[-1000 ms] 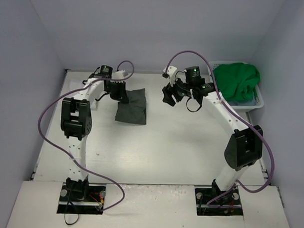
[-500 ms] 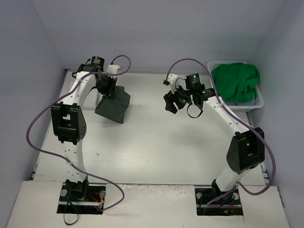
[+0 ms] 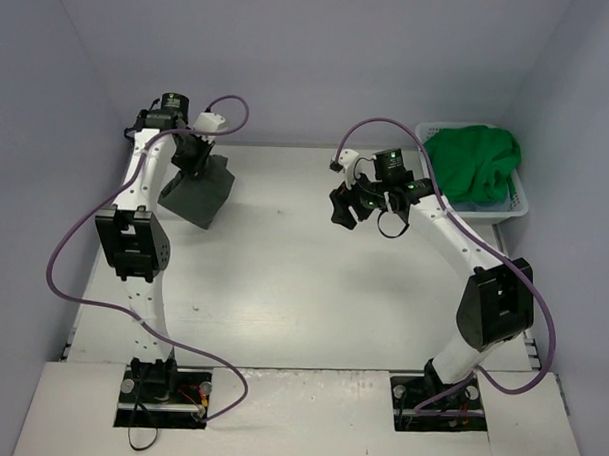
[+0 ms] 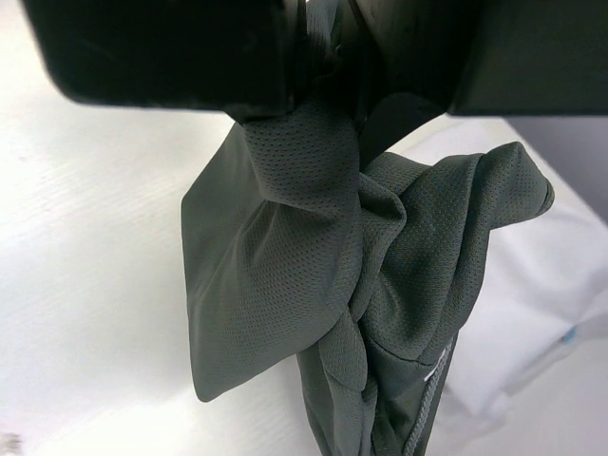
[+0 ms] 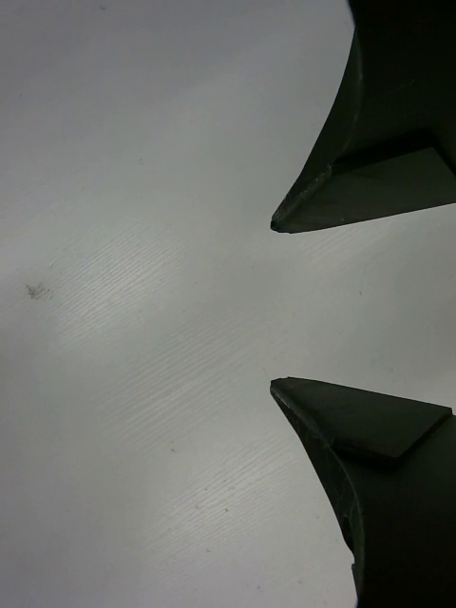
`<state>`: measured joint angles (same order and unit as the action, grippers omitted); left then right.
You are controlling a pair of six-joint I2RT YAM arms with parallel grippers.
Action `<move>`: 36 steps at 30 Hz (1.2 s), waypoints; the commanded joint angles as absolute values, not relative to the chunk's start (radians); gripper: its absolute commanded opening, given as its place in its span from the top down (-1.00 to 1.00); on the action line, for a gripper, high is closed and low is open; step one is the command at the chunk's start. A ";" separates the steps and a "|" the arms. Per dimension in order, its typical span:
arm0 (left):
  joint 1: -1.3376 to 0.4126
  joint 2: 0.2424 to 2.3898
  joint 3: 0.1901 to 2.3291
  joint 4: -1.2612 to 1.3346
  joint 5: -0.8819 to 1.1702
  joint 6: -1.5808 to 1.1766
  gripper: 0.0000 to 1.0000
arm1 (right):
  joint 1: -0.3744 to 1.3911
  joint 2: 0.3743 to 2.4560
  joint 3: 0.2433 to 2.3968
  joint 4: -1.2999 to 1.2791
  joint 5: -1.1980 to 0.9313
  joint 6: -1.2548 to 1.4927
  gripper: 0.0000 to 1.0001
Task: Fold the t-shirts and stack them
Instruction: Put the neatly folded tshirt into the corner of the board with the left arm
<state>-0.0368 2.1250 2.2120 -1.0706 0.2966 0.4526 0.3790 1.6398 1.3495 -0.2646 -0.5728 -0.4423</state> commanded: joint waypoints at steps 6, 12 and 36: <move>0.047 2.123 2.327 -1.114 0.267 0.525 1.00 | 0.373 1.601 1.348 -0.221 -0.609 -0.431 -0.18; 0.115 2.135 2.376 -1.114 0.317 0.514 1.00 | 0.374 1.617 1.356 -0.219 -0.612 -0.423 -0.18; 0.210 2.353 2.557 -1.042 0.437 0.477 1.00 | 0.379 1.677 1.362 -0.219 -0.595 -0.423 -0.18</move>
